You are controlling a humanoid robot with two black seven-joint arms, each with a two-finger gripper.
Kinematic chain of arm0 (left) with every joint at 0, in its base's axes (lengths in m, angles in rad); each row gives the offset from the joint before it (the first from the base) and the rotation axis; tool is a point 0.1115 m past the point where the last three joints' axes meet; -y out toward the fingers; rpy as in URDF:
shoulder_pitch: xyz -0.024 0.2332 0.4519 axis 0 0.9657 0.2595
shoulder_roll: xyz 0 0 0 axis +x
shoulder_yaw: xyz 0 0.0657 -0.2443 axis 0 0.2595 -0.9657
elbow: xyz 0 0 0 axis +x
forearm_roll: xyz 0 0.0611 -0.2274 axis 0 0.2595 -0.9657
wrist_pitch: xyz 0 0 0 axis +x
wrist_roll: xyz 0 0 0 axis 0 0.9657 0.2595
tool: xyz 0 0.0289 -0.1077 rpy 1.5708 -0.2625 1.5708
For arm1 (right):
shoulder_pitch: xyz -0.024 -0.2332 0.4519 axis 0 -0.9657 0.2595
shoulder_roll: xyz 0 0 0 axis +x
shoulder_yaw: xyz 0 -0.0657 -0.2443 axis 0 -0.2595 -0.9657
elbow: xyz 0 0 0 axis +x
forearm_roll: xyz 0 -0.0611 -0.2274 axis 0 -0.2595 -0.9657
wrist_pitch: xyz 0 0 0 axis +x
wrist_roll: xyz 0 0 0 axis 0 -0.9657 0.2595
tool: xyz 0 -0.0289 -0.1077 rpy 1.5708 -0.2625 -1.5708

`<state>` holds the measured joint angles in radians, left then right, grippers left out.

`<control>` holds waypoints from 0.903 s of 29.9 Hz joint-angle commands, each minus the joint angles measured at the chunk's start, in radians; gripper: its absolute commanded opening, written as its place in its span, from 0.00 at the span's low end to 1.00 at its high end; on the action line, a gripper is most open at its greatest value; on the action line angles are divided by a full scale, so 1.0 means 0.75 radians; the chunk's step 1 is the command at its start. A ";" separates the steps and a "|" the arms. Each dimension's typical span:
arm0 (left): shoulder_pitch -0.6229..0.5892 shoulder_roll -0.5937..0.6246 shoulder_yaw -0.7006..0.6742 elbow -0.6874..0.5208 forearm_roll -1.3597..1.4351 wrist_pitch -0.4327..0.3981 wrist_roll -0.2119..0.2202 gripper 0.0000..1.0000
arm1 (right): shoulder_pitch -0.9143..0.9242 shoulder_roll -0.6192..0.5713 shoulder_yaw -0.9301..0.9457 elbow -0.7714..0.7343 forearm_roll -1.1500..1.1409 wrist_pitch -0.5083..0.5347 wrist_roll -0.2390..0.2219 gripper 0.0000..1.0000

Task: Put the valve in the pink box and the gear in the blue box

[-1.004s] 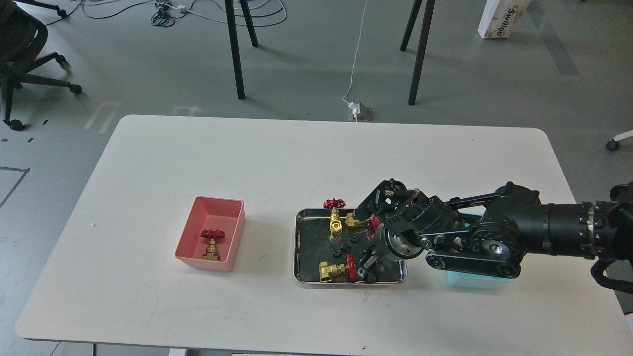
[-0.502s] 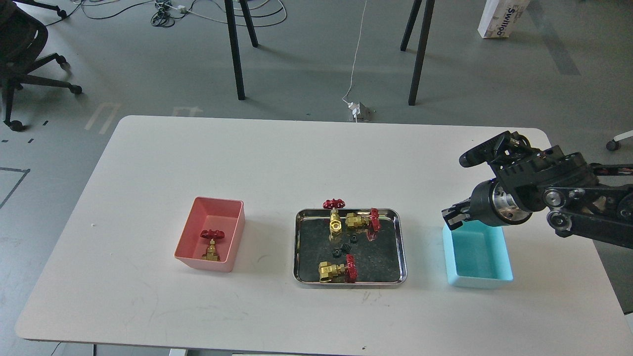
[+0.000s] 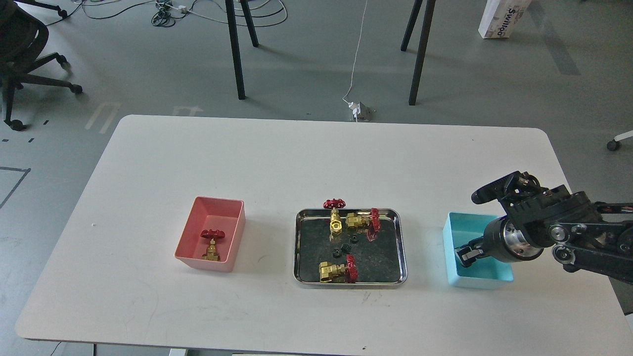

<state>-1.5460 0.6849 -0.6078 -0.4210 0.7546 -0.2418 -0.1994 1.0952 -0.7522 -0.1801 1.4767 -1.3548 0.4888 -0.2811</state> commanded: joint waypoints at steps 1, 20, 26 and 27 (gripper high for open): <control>0.004 -0.038 0.057 -0.001 0.000 -0.025 -0.004 0.91 | -0.004 -0.003 0.139 -0.028 0.041 0.000 -0.008 0.95; 0.145 -0.510 0.219 -0.015 -0.012 -0.007 -0.023 0.91 | 0.194 0.473 1.170 -1.097 0.896 -0.369 0.007 0.96; 0.147 -0.547 0.240 -0.015 -0.012 0.040 -0.002 0.91 | 0.235 0.633 1.285 -1.363 0.972 -0.686 0.082 0.96; 0.147 -0.547 0.240 -0.015 -0.012 0.040 0.000 0.91 | 0.245 0.659 1.281 -1.400 0.974 -0.743 0.082 0.97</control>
<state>-1.4363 0.2802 -0.4329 -0.4333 0.7454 -0.2190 -0.2067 1.2617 -0.3045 0.7749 0.5049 -0.6303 0.0363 -0.2315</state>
